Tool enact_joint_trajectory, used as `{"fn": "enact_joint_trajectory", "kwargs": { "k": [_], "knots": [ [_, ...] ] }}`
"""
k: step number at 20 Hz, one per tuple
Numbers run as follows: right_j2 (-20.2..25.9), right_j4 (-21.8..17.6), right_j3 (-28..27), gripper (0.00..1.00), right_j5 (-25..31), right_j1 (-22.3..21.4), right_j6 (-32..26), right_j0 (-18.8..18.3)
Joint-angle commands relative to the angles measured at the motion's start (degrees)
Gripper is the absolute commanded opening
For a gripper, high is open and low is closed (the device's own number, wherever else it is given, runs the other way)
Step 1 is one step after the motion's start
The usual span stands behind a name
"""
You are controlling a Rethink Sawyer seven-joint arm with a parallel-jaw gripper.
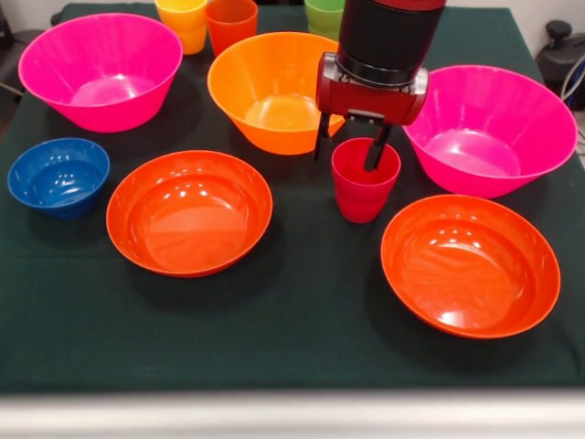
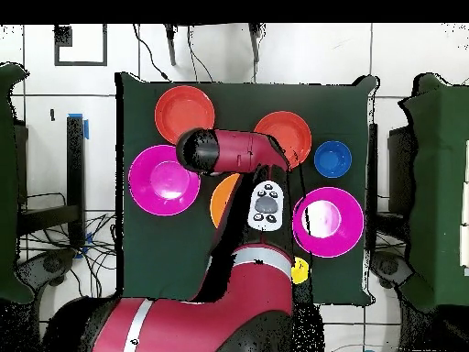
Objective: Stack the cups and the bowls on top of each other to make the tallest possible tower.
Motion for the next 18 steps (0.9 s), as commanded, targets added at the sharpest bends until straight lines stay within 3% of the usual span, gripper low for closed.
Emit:
{"fn": "enact_joint_trajectory", "kwargs": {
  "k": [1,8,12,18],
  "knots": [
    [3.20,-3.04,6.54,1.00,0.79,0.20,2.76,-0.37],
    [2.75,-3.21,6.61,1.00,0.09,1.22,3.06,-0.19],
    [3.35,-2.94,2.46,1.00,-0.62,4.92,2.91,-0.32],
    [3.90,-2.79,2.16,1.00,-2.35,5.86,3.16,0.09]
  ]
}}
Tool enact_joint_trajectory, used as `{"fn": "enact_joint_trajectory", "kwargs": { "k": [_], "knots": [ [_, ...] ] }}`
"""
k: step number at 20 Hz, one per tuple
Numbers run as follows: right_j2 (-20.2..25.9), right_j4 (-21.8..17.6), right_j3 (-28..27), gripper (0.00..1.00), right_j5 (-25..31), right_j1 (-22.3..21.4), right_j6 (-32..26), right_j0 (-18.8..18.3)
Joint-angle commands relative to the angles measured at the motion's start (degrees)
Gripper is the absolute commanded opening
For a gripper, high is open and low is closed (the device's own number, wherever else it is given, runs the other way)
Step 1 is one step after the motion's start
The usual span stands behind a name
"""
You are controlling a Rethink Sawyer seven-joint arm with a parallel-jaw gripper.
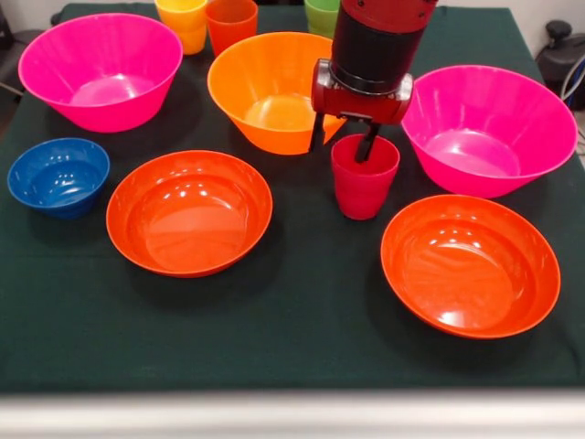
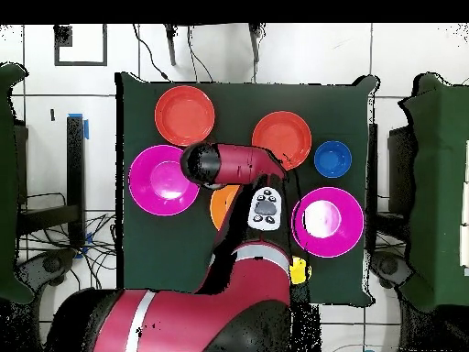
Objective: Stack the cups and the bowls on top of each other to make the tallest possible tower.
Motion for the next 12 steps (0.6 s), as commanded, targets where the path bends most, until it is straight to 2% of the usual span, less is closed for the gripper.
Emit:
{"fn": "enact_joint_trajectory", "kwargs": {
  "k": [1,12],
  "knots": [
    [4.13,-2.89,-0.96,1.00,-2.61,3.75,3.17,0.10],
    [3.44,-2.80,-0.18,1.00,-1.43,2.81,3.02,0.00]
  ]
}}
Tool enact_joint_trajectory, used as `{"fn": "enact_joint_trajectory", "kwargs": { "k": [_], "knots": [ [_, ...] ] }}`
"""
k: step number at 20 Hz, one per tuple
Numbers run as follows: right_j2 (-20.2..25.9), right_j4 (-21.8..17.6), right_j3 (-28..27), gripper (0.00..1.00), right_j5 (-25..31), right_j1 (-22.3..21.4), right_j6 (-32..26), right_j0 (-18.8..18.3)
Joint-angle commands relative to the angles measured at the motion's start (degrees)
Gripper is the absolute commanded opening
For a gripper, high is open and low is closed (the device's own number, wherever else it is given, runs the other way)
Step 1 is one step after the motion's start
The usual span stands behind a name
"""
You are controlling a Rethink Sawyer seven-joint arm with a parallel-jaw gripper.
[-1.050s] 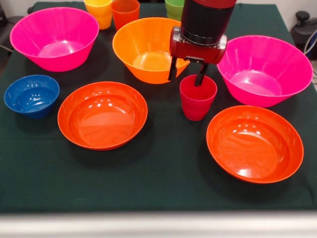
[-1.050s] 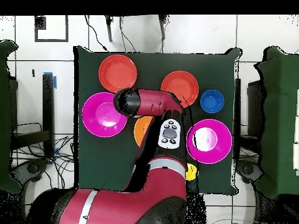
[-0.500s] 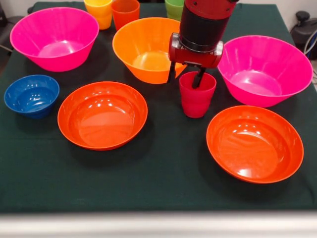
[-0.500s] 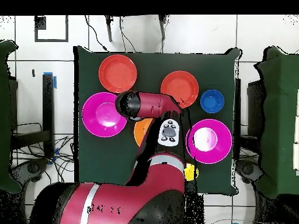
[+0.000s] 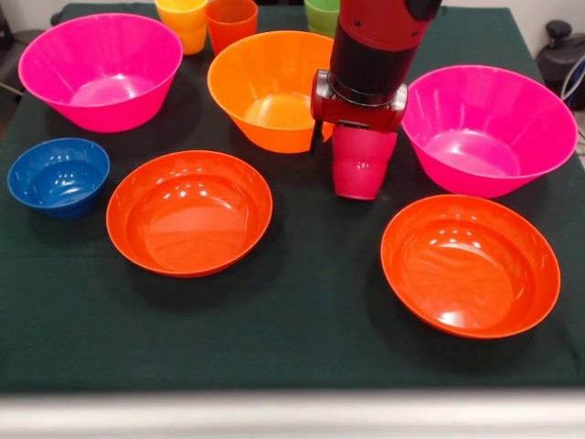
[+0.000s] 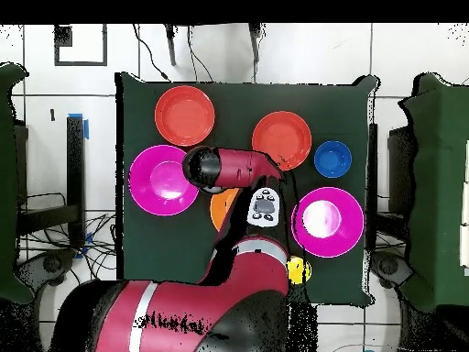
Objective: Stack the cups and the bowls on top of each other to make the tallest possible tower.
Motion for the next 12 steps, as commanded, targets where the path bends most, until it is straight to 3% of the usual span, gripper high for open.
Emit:
{"fn": "enact_joint_trajectory", "kwargs": {
  "k": [1,4,5,12],
  "knots": [
    [3.51,-2.67,-0.73,1.00,-2.18,0.97,3.35,-0.02],
    [3.35,-2.69,-2.04,1.00,-1.18,1.32,2.98,0.05],
    [3.22,-2.67,-2.50,0.00,-0.63,1.46,2.89,0.09],
    [3.47,-3.38,-1.32,0.00,-1.24,0.61,2.27,0.10]
  ]
}}
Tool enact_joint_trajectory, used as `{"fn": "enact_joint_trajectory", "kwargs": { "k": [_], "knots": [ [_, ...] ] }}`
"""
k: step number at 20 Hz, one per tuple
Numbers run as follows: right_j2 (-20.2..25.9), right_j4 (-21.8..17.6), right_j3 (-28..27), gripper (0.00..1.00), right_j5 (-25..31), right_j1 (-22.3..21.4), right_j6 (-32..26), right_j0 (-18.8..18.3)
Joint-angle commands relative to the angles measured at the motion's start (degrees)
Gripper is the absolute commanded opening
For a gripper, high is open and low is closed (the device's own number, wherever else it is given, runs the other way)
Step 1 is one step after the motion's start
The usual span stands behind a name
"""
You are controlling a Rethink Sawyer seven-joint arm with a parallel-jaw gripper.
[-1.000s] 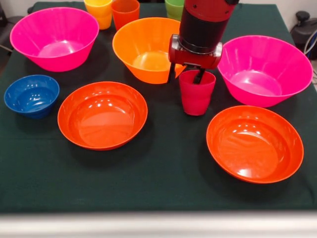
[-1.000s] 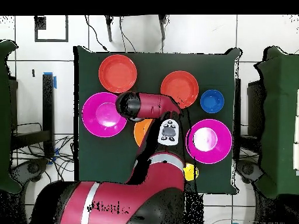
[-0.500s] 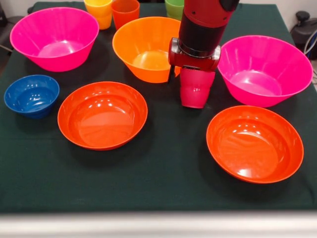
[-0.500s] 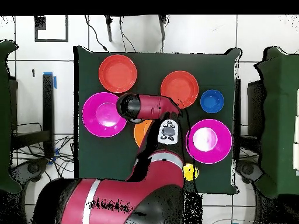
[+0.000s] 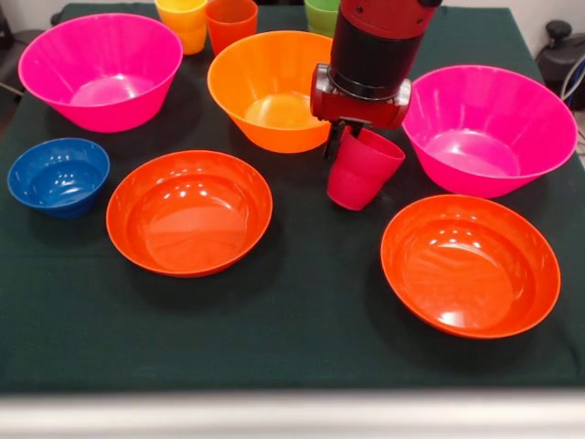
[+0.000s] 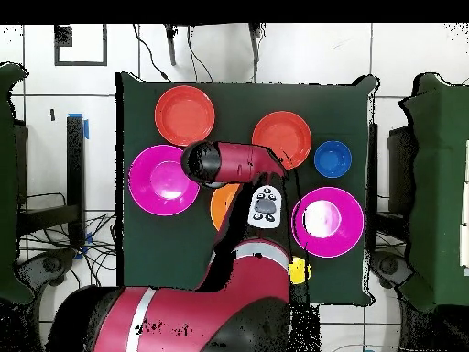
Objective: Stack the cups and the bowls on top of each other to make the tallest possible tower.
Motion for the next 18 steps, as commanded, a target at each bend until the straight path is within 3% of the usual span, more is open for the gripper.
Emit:
{"fn": "enact_joint_trajectory", "kwargs": {
  "k": [1,11,18],
  "knots": [
    [3.58,-3.56,-0.10,0.00,-1.57,1.97,2.19,0.12],
    [2.65,-3.60,-0.33,0.00,-1.49,1.12,2.81,0.54],
    [4.86,-3.22,2.18,0.00,0.15,-3.69,-0.64,-1.63]
  ]
}}
